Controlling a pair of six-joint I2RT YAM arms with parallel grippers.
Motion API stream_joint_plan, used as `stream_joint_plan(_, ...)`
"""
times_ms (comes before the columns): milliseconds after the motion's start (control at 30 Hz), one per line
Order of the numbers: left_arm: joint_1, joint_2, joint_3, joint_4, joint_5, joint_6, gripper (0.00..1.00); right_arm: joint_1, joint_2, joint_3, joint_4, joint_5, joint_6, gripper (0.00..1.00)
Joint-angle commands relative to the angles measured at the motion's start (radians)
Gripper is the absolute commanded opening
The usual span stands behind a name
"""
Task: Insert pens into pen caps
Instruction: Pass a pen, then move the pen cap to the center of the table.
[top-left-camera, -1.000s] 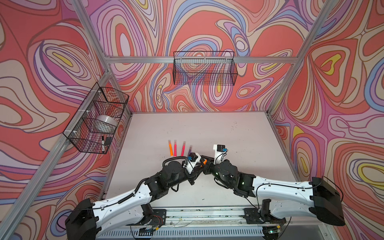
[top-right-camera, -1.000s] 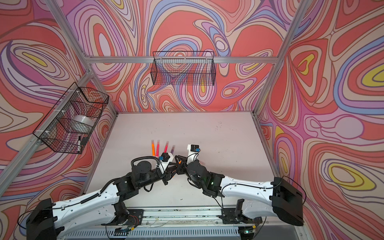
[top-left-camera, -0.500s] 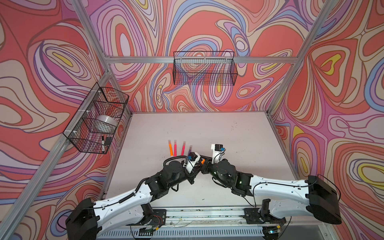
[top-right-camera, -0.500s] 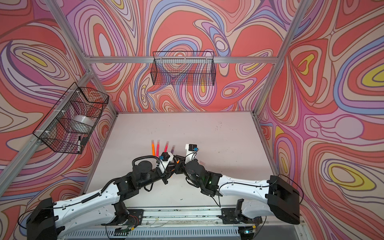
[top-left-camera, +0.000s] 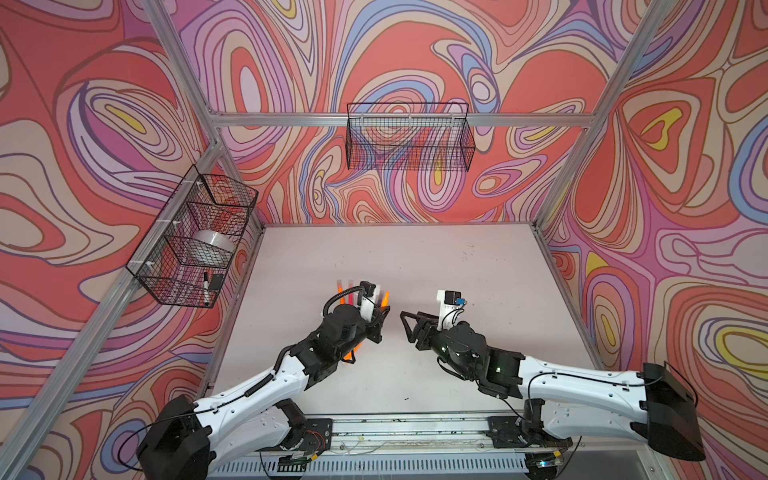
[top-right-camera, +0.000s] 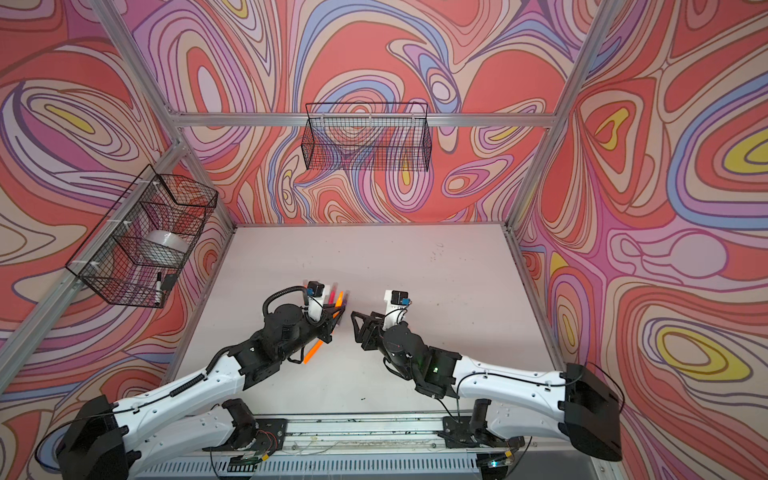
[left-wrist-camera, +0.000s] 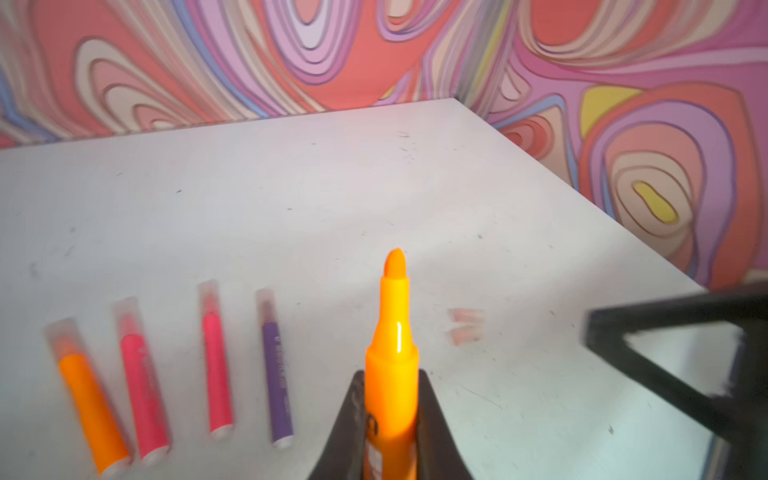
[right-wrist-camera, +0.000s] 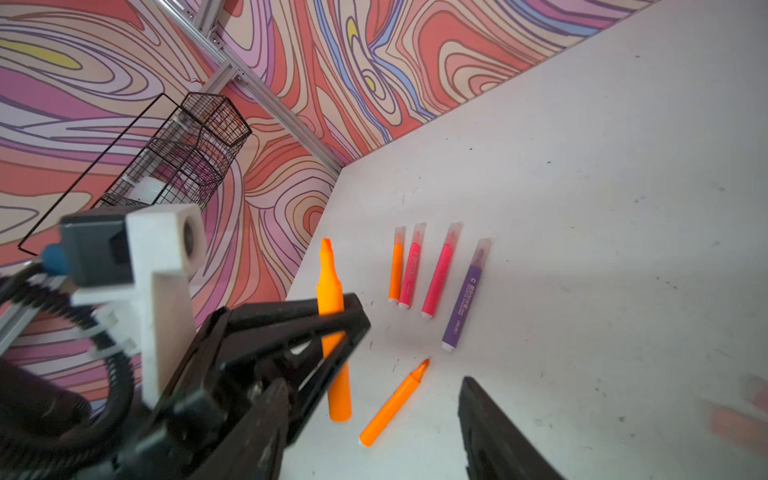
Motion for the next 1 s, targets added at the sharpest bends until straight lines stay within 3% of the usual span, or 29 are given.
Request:
stream_joint_plan(0,0.040,0.007,-0.007,-0.002,0.046,-0.095,0.00,0.001,-0.036,-0.024,-0.163,0.097,-0.015,0.64)
stream_joint_plan(133,0.040,-0.019,-0.046,0.011,0.071,-0.080,0.00,-0.016,-0.002,0.006,-0.290,0.160,-0.037,0.61)
stream_joint_plan(333,0.040,-0.061,-0.059,0.001,0.104,-0.054,0.00,-0.136,0.190,0.068,-0.388,0.037,-0.054,0.55)
stream_joint_plan(633,0.040,-0.065,-0.070,0.014,0.116,-0.056,0.00,-0.157,0.266,0.025,-0.366,0.064,0.017,0.61)
stream_joint_plan(867,0.040,-0.051,-0.073,0.025,0.126,-0.063,0.00,-0.206,0.387,0.076,-0.261,-0.006,-0.076,0.33)
stream_joint_plan(967,0.040,-0.053,-0.076,0.025,0.122,-0.063,0.00,-0.226,0.478,0.128,-0.265,-0.012,-0.074,0.28)
